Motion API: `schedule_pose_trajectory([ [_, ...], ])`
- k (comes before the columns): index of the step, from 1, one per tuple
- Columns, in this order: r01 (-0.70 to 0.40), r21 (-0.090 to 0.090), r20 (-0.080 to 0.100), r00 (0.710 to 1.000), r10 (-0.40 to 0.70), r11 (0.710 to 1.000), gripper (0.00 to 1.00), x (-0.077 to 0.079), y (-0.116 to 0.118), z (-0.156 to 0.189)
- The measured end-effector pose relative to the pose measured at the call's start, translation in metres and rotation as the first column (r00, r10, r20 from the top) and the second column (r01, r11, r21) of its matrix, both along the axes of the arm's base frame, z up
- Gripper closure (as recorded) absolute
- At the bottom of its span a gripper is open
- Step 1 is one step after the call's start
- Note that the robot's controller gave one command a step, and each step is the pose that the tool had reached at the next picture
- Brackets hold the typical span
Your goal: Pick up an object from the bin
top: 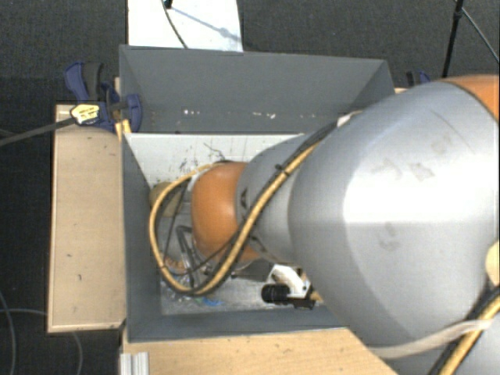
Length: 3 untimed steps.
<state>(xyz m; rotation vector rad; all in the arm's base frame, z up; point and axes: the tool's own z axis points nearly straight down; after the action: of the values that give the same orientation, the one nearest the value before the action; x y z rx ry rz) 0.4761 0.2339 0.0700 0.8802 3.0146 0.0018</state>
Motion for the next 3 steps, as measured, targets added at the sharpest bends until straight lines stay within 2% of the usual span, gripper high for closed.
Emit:
schedule_pose_trajectory([
  [1,0.001,-0.002,-0.004,1.000,-0.001,1.000,1.00,-0.001,-0.001,0.003],
  [2,-0.004,-0.002,-0.003,1.000,0.004,1.000,1.00,0.000,-0.001,0.095],
  [3,-0.004,0.002,0.005,1.000,0.004,1.000,1.00,0.001,0.000,0.103],
])
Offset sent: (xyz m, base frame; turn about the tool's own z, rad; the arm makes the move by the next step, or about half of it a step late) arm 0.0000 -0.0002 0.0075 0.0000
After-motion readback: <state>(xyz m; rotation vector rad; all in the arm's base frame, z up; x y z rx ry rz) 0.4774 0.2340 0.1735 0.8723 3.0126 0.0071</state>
